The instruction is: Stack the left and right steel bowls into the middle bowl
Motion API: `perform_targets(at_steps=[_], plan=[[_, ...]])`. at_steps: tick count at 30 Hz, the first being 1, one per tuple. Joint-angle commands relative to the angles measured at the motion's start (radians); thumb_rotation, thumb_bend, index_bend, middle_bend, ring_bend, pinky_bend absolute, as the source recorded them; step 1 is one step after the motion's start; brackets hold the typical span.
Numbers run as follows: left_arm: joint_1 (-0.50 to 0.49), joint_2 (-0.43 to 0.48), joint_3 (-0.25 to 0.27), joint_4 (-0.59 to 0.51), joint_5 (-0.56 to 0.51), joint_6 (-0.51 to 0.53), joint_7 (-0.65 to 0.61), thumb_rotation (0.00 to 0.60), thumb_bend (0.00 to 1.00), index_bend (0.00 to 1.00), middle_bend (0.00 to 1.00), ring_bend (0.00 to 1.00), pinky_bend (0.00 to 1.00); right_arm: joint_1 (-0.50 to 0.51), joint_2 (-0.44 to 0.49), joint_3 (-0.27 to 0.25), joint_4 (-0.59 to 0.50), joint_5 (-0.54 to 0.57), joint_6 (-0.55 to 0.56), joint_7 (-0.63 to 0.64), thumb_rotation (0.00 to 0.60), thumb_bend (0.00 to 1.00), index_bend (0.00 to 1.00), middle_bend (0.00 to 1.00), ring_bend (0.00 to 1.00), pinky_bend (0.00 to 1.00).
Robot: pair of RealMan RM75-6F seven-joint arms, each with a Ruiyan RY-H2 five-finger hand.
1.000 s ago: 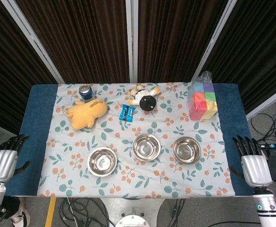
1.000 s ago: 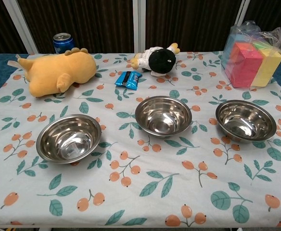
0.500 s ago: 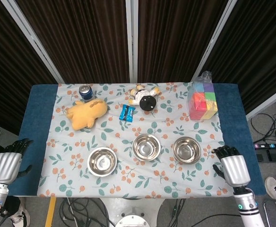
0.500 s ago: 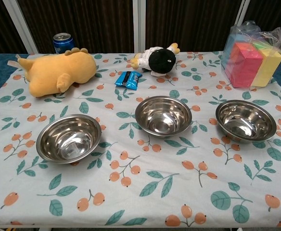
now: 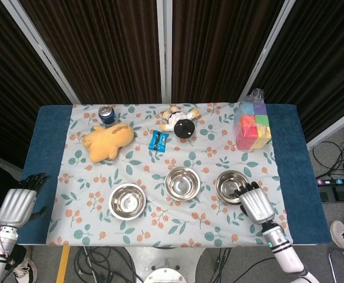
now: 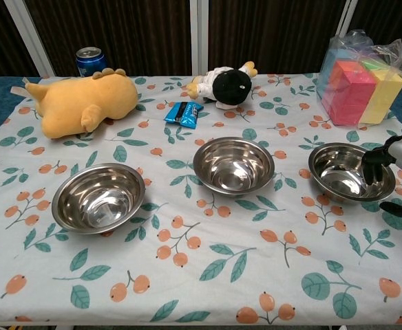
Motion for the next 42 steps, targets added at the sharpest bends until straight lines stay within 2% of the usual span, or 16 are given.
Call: perform_targets(at_steps=[1, 7, 13, 17, 21, 25, 34, 42], plan=[[-0.004, -0.002, -0.001, 0.001, -0.001, -0.006, -0.001, 0.600, 0.25, 0.22, 0.25, 0.18, 0.29, 0.008, -0.017, -0.005, 0.018, 0.014, -0.019, -0.015, 0.600, 0.17, 0.49, 0.48, 0.38, 0.36], [-0.001, -0.010, 0.001, 0.017, -0.008, -0.005, -0.015, 0.600, 0.25, 0.22, 0.25, 0.18, 0.28, 0.033, -0.043, 0.000, 0.049, 0.030, -0.047, -0.022, 0.600, 0.17, 0.50, 0.48, 0.38, 0.36], [-0.002, -0.008, 0.006, 0.024, -0.012, -0.014, -0.030, 0.600, 0.24, 0.22, 0.25, 0.18, 0.28, 0.054, -0.067, 0.010, 0.068, 0.057, -0.075, -0.038, 0.600, 0.23, 0.53, 0.50, 0.38, 0.36], [-0.007, 0.000, 0.009, 0.021, -0.009, -0.025, -0.061, 0.600, 0.21, 0.22, 0.25, 0.18, 0.28, 0.065, -0.075, 0.009, 0.072, 0.079, -0.102, -0.061, 0.600, 0.29, 0.57, 0.53, 0.43, 0.37], [-0.008, 0.004, 0.009, 0.024, -0.009, -0.025, -0.066, 0.600, 0.20, 0.22, 0.25, 0.18, 0.28, 0.075, -0.071, 0.006, 0.062, 0.111, -0.140, -0.080, 0.600, 0.33, 0.60, 0.55, 0.44, 0.38], [-0.010, 0.005, 0.012, 0.022, -0.008, -0.031, -0.064, 0.600, 0.20, 0.22, 0.25, 0.18, 0.28, 0.075, -0.077, 0.001, 0.066, 0.113, -0.131, -0.069, 0.600, 0.38, 0.65, 0.58, 0.47, 0.42], [-0.015, 0.007, 0.012, 0.013, -0.006, -0.032, -0.058, 0.600, 0.19, 0.22, 0.25, 0.18, 0.28, 0.082, -0.082, -0.001, 0.078, 0.091, -0.093, -0.010, 0.600, 0.41, 0.73, 0.64, 0.55, 0.53], [-0.018, 0.004, 0.014, 0.014, -0.008, -0.038, -0.059, 0.600, 0.19, 0.22, 0.25, 0.18, 0.29, 0.098, -0.078, 0.008, 0.071, 0.068, -0.064, 0.024, 0.600, 0.43, 0.74, 0.66, 0.56, 0.56]])
